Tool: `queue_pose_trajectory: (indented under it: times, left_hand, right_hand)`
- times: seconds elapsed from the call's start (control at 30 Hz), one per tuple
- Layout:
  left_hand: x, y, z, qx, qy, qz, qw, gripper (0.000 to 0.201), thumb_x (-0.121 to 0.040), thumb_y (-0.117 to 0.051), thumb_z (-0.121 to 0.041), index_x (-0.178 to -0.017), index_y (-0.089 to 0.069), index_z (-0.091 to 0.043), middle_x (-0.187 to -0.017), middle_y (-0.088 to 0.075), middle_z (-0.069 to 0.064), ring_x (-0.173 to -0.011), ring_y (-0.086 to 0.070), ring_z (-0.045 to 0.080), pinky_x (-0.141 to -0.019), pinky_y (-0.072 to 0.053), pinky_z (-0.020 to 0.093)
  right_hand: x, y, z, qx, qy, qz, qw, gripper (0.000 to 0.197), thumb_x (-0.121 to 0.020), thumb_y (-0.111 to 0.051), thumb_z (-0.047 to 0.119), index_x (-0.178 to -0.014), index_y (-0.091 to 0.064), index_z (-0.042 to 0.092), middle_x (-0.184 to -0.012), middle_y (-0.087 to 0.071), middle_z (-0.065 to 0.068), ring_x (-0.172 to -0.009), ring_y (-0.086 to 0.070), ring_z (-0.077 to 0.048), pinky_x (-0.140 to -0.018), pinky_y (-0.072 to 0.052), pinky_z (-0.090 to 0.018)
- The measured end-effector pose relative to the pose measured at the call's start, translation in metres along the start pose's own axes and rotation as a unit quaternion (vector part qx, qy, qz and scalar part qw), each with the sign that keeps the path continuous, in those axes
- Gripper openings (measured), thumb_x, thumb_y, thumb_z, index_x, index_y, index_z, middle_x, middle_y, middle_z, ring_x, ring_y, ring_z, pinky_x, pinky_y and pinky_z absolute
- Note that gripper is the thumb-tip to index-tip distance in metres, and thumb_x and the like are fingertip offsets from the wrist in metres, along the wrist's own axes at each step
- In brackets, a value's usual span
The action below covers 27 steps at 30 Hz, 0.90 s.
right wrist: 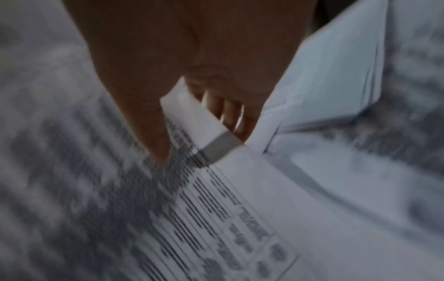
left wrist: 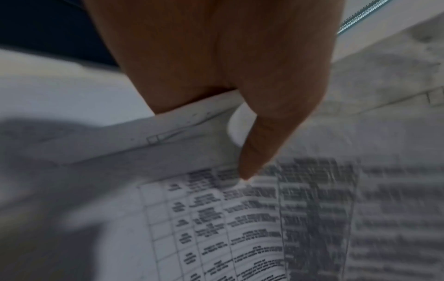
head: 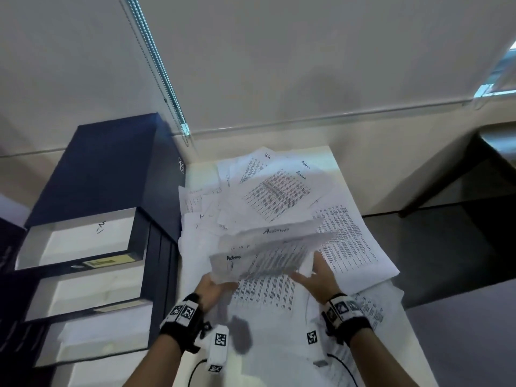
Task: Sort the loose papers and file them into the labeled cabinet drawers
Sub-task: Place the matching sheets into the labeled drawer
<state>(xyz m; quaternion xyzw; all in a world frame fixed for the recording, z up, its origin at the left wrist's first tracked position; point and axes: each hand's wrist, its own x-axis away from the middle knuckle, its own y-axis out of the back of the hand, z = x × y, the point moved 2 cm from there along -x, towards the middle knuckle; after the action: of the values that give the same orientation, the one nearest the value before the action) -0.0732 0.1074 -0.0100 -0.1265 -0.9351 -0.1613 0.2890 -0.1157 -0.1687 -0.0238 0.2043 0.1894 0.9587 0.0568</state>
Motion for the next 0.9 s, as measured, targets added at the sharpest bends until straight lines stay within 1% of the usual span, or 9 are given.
queue_pose_trajectory:
  times: [0.13,0.2,0.3,0.5,0.57,0.63,0.7,0.77,0.9]
  left_hand:
    - [-0.011,0.011,-0.009,-0.029,-0.032,-0.006,0.999,0.057,-0.065,-0.09,-0.03,-0.113,-0.063,-0.018,-0.104,-0.073,0.006,-0.096,-0.07,0.025,-0.085,-0.058,0.044]
    - [-0.015,0.02,-0.008,-0.023,-0.03,-0.066,0.997,0.076,-0.056,-0.09,-0.055,-0.116,-0.063,-0.017,-0.104,-0.073,0.001,-0.097,-0.069,0.02,-0.089,-0.056,0.043]
    - [-0.019,0.03,-0.009,-0.003,-0.051,-0.122,0.991,0.057,-0.07,-0.083,-0.044,-0.116,-0.064,-0.015,-0.103,-0.073,-0.002,-0.098,-0.068,0.018,-0.089,-0.053,0.037]
    - [-0.011,0.044,-0.02,0.056,-0.06,-0.204,0.975,0.019,-0.089,-0.068,-0.024,-0.075,-0.058,-0.016,-0.069,-0.059,0.0,-0.066,-0.062,0.01,-0.05,-0.045,0.01]
    - [-0.006,0.047,-0.031,0.085,-0.073,-0.184,0.976,0.023,-0.083,-0.073,-0.033,-0.078,-0.061,-0.014,-0.071,-0.064,0.0,-0.071,-0.067,0.008,-0.062,-0.053,0.011]
    - [0.001,0.047,-0.042,0.088,-0.097,-0.157,0.979,0.032,-0.076,-0.079,-0.036,-0.097,-0.068,-0.015,-0.088,-0.074,-0.005,-0.089,-0.071,0.009,-0.083,-0.059,0.031]
    - [0.016,0.047,-0.064,0.106,-0.15,-0.162,0.97,0.028,-0.076,-0.081,-0.013,-0.098,-0.065,-0.023,-0.084,-0.073,-0.022,-0.085,-0.068,-0.008,-0.077,-0.056,0.017]
    - [0.03,0.05,-0.083,0.126,-0.188,-0.161,0.961,0.039,-0.077,-0.079,-0.003,-0.09,-0.056,-0.032,-0.07,-0.066,-0.035,-0.072,-0.062,-0.02,-0.064,-0.047,0.002]
    - [0.043,0.065,-0.099,0.105,-0.25,-0.155,0.95,0.034,-0.071,-0.086,-0.015,-0.091,-0.069,-0.036,-0.092,-0.073,-0.015,-0.089,-0.069,0.006,-0.082,-0.052,0.019]
  right_hand:
    - [-0.021,-0.016,0.02,-0.059,0.111,0.018,0.992,0.027,-0.082,-0.07,0.013,-0.107,-0.062,0.018,-0.11,-0.071,-0.003,-0.104,-0.067,-0.019,-0.094,-0.053,-0.048]
    - [-0.031,-0.025,0.025,-0.05,0.099,0.026,0.993,0.02,-0.087,-0.071,0.025,-0.103,-0.062,0.017,-0.097,-0.071,0.001,-0.086,-0.066,-0.01,-0.085,-0.056,-0.037]
    - [-0.048,-0.029,0.034,-0.039,0.055,0.044,0.997,0.044,-0.088,-0.056,0.058,-0.079,-0.056,0.015,-0.068,-0.053,0.004,-0.061,-0.047,-0.013,-0.065,-0.044,-0.031]
    - [-0.084,-0.03,0.053,-0.093,-0.052,0.193,0.975,0.038,-0.09,-0.067,0.036,-0.122,-0.058,0.017,-0.09,-0.066,0.003,-0.069,-0.063,-0.006,-0.066,-0.052,-0.022]
    - [-0.091,-0.036,0.062,-0.068,0.006,0.208,0.976,0.056,-0.085,-0.075,0.026,-0.133,-0.046,0.023,-0.106,-0.071,0.004,-0.089,-0.07,-0.006,-0.082,-0.056,-0.027]
    - [-0.086,-0.042,0.077,-0.049,0.065,0.178,0.981,0.048,-0.085,-0.074,0.019,-0.128,-0.053,0.016,-0.114,-0.071,0.001,-0.101,-0.068,-0.008,-0.094,-0.054,-0.036]
    - [-0.073,-0.04,0.095,-0.046,0.139,0.113,0.983,0.014,-0.088,-0.071,0.017,-0.101,-0.063,0.015,-0.092,-0.071,0.005,-0.082,-0.066,0.005,-0.079,-0.057,-0.024]
    - [-0.054,-0.03,0.115,-0.034,0.229,0.019,0.973,0.024,-0.088,-0.07,0.024,-0.073,-0.056,0.013,-0.067,-0.06,0.001,-0.057,-0.057,-0.001,-0.055,-0.049,-0.017]
    - [-0.013,-0.015,0.134,0.004,0.286,-0.086,0.954,0.036,-0.081,-0.077,0.017,-0.067,-0.045,0.024,-0.062,-0.051,0.01,-0.056,-0.054,0.002,-0.053,-0.039,-0.006]
